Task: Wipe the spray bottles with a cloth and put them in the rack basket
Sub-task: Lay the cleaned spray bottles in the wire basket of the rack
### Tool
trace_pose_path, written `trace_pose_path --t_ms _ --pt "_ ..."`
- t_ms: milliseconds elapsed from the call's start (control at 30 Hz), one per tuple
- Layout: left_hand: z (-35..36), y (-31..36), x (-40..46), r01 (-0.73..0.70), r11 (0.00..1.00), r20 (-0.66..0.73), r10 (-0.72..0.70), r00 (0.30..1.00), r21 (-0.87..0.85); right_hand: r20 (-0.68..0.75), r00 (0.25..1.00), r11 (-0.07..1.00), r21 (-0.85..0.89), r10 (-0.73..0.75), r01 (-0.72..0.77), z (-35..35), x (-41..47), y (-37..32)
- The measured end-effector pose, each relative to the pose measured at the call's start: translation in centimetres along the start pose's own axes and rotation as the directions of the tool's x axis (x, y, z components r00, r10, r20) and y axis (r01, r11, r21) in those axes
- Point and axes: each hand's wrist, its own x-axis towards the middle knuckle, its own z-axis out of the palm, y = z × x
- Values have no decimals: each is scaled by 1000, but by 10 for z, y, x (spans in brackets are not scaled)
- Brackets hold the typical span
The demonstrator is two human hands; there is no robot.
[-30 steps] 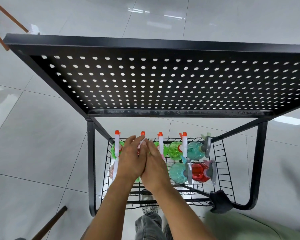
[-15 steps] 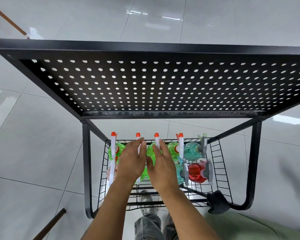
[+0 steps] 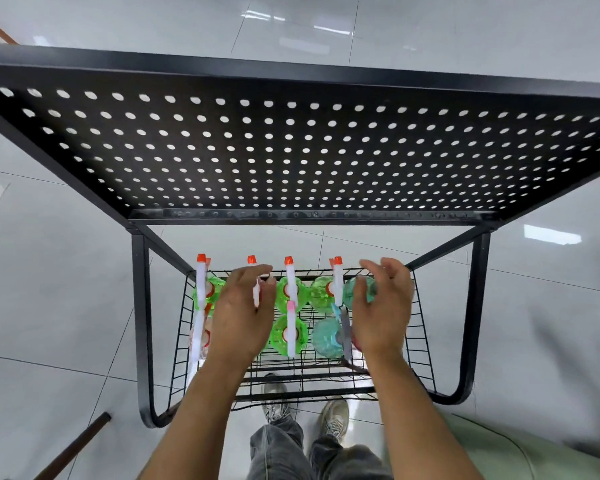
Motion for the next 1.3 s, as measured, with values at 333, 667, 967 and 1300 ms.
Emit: trace_pose_path --t_ms 333,667,967,1300 --pt "46 21 -46 -94 994 127 101 987 -59 229 968 994 9 103 -108 -6 9 52" --pt "116 16 -90 -67 996 420 38 907 56 301 901 950 -88 313 -300 -36 -22 92" --pt "137 14 -92 -45 992 415 -9 910 119 403 870 958 -146 285 -246 -24 -35 102" --pt "131 22 -90 -40 987 410 -28 911 156 333 885 942 -197 326 -273 -14 -36 92"
